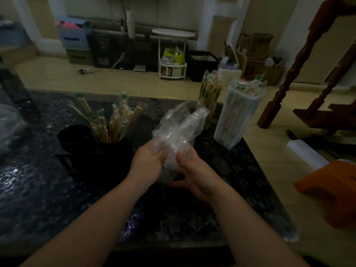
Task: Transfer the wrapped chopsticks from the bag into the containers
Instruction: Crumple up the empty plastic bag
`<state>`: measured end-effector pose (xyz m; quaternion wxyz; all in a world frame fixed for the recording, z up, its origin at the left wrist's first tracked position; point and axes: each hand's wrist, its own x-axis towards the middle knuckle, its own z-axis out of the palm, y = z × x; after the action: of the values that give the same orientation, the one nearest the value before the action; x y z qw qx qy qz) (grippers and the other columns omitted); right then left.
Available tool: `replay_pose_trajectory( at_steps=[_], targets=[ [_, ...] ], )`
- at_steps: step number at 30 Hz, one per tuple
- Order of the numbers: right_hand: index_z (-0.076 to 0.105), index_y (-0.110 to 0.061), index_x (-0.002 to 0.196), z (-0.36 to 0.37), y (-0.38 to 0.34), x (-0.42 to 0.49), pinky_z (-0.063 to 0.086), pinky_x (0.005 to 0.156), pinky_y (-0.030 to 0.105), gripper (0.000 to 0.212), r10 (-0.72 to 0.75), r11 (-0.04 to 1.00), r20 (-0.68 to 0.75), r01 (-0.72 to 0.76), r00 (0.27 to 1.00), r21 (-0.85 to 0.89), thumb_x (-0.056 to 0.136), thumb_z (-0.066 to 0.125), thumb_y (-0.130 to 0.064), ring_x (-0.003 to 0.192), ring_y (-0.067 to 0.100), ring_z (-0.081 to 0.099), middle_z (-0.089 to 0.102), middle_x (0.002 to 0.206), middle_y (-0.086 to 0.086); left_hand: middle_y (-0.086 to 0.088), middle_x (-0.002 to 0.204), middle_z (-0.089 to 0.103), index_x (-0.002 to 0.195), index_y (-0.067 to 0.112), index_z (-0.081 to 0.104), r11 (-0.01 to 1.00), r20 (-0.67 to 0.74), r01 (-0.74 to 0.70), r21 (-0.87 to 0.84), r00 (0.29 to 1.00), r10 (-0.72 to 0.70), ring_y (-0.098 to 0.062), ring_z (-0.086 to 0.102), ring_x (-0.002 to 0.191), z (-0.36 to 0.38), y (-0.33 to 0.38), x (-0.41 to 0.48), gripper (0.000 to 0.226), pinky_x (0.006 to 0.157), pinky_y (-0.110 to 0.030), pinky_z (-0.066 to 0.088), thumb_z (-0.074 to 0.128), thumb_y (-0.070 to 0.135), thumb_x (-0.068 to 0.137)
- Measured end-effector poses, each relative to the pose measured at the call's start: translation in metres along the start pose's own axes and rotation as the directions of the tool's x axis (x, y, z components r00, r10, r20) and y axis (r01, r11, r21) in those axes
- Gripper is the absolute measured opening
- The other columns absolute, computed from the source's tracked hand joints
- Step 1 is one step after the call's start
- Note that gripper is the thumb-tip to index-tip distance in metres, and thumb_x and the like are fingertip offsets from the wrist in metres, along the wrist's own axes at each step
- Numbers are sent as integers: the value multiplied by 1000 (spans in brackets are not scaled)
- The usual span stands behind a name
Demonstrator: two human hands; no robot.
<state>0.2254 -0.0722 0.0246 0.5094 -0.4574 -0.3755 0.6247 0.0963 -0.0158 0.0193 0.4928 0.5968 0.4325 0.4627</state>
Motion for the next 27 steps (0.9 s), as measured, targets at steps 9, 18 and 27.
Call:
replay_pose_trajectory(
  at_steps=[9, 18, 27],
  targets=[
    [69, -5, 100, 11, -13, 9, 55, 71, 43, 21, -154, 982, -474, 189, 867, 26, 87, 54, -10, 83, 33, 69, 72, 94, 20, 2, 127, 39, 125, 35, 41, 890, 167, -362, 277, 930, 326, -18, 42, 120, 7, -13, -10, 64, 100, -46, 41, 61, 54, 67],
    [69, -24, 95, 15, -25, -2, 48, 49, 26, 20, -97, 990, -293, 63, 951, -123, 95, 51, -30, 64, 17, 67, 74, 84, 4, 22, 130, 57, 137, 53, 33, 975, 257, -167, -147, 945, 201, 3, 54, 121, 12, 1, -18, 59, 97, -21, 47, 59, 61, 84],
    [54, -32, 103, 13, -10, 6, 59, 80, 46, 30, -262, 905, -501, 30, 825, -424, 92, 51, -60, 85, 14, 63, 63, 96, -5, 1, 100, 72, 111, 14, 67, 989, -138, -112, -97, 986, 98, -11, 68, 95, 9, 9, -5, 21, 81, -25, 53, 56, 5, 95]
  ],
)
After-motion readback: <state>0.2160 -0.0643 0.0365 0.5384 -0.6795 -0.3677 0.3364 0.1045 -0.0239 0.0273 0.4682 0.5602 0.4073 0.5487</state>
